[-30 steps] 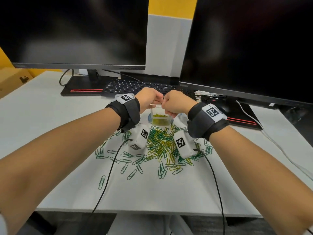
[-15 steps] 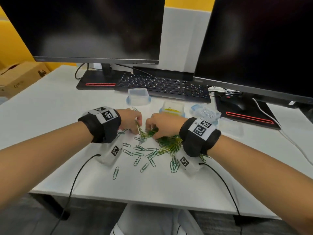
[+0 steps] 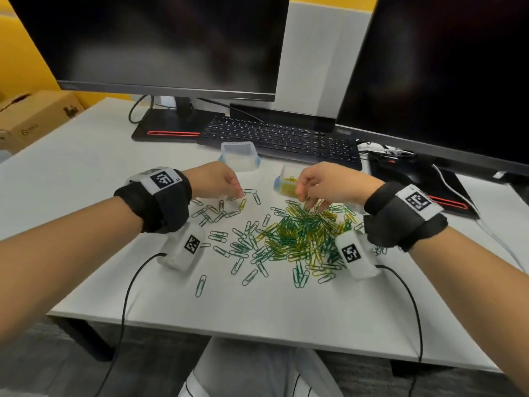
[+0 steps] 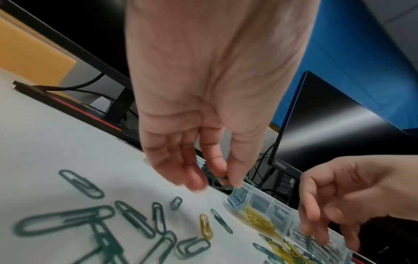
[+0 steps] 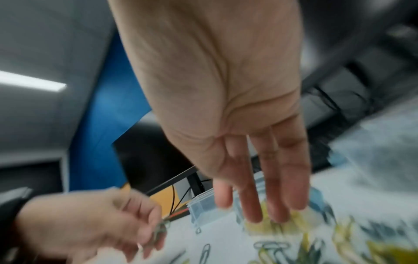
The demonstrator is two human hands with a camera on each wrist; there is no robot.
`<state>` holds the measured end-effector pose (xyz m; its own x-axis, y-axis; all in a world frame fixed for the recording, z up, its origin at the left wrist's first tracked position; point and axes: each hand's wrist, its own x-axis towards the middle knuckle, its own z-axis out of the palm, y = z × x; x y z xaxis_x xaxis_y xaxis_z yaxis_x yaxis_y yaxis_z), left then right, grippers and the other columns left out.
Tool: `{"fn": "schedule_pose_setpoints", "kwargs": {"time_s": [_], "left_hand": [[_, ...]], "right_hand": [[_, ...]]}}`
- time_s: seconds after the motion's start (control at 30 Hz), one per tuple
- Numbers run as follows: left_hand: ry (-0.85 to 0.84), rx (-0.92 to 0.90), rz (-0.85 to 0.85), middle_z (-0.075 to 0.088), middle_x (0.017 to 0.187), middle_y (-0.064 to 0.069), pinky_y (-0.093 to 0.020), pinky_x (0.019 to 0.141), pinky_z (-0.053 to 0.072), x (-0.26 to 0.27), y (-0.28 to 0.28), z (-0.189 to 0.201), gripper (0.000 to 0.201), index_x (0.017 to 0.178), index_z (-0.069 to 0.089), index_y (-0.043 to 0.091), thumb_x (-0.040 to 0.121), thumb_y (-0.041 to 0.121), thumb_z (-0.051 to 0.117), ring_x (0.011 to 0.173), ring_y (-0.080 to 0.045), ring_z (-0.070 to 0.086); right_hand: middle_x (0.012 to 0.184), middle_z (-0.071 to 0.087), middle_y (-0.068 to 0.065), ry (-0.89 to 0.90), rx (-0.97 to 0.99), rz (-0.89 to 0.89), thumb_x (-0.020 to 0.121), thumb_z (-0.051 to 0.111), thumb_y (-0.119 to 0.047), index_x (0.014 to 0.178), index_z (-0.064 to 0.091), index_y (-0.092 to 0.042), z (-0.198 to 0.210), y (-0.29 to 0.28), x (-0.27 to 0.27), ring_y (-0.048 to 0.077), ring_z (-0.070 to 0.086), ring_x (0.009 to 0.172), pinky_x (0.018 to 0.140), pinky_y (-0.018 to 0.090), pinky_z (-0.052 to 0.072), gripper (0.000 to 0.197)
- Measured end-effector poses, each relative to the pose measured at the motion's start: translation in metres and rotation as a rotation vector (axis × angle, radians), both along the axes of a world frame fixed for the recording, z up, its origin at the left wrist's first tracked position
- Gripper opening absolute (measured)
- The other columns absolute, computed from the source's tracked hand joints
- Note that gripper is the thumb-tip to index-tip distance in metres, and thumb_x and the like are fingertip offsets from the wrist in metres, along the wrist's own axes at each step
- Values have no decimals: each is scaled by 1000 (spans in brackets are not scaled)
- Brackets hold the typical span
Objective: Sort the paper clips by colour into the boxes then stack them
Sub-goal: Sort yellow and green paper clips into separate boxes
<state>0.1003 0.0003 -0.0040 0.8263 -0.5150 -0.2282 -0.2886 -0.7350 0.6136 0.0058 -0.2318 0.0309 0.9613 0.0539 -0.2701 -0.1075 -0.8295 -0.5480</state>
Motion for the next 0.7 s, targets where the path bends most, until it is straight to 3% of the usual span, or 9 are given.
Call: {"fn": "schedule_pose_setpoints", "kwargs": {"time_s": [0.07, 0.1, 0.2, 0.3, 0.4, 0.53, 0.6, 0.7], "left_hand": [[90, -65, 1, 73, 88, -5, -32, 80, 53, -2, 1, -1, 21, 94, 69, 1, 86, 20, 67, 76, -16, 61], [128, -89, -3, 74, 85, -8, -32, 79, 55, -4, 1, -1, 21, 94, 68, -1, 86, 18, 68, 73, -16, 61], [172, -138, 20, 73, 80, -13, -25, 65, 57, -10, -1, -1, 14, 94, 66, 4, 83, 11, 71, 63, -14, 64], [220, -161, 58, 72, 79, -11, -20, 61, 55, -11, 0, 0, 20, 100, 61, 13, 83, 10, 71, 62, -13, 64], [254, -202, 99, 66, 73, -9, -17, 51, 49, -9, 4, 2, 10, 100, 64, 9, 92, 6, 59, 54, -11, 56], [467, -351, 251, 49, 71, -9, -22, 51, 36, -5, 1, -2, 19, 85, 52, 5, 94, 1, 36, 56, -15, 40], [446, -253, 265, 42, 68, -5, -22, 49, 28, -5, -8, -4, 20, 80, 50, 8, 94, 10, 35, 54, -13, 32], [102, 138, 112, 54, 74, -4, -24, 52, 36, -2, -21, -8, 30, 84, 59, 9, 92, 37, 52, 60, -15, 44]], "right_hand": [[102, 68, -5, -99, -296, 146, 89, 53, -6, 98, 70, -16, 1, 10, -1, 14, 61, 88, 72, 20, 48, 21], [101, 67, -7, -149, -331, 220, 88, 57, -10, 98, 70, -18, -2, 19, -2, 11, 59, 89, 70, 16, 42, 19], [93, 68, -10, -151, -218, 384, 87, 66, -18, 99, 71, -19, -20, 48, -5, 6, 58, 83, 69, 15, 42, 13], [96, 67, -4, -104, -292, 428, 87, 66, -13, 102, 68, -13, -38, 60, -1, 10, 56, 81, 62, 10, 39, 15], [98, 66, 0, -86, -315, 398, 87, 61, -4, 104, 68, -10, -43, 55, 3, 10, 53, 83, 62, 15, 39, 19], [89, 61, -6, -2, -280, 374, 87, 67, -15, 104, 68, -12, -42, 46, 2, 12, 55, 83, 69, 20, 44, 17], [94, 66, -5, -4, -213, 348, 87, 68, -19, 100, 68, -13, -41, 39, 1, 11, 58, 82, 75, 25, 49, 14], [85, 66, -7, 15, -68, 278, 88, 67, -24, 94, 67, -14, -30, 25, -2, 6, 57, 72, 66, 21, 51, 12]]}}
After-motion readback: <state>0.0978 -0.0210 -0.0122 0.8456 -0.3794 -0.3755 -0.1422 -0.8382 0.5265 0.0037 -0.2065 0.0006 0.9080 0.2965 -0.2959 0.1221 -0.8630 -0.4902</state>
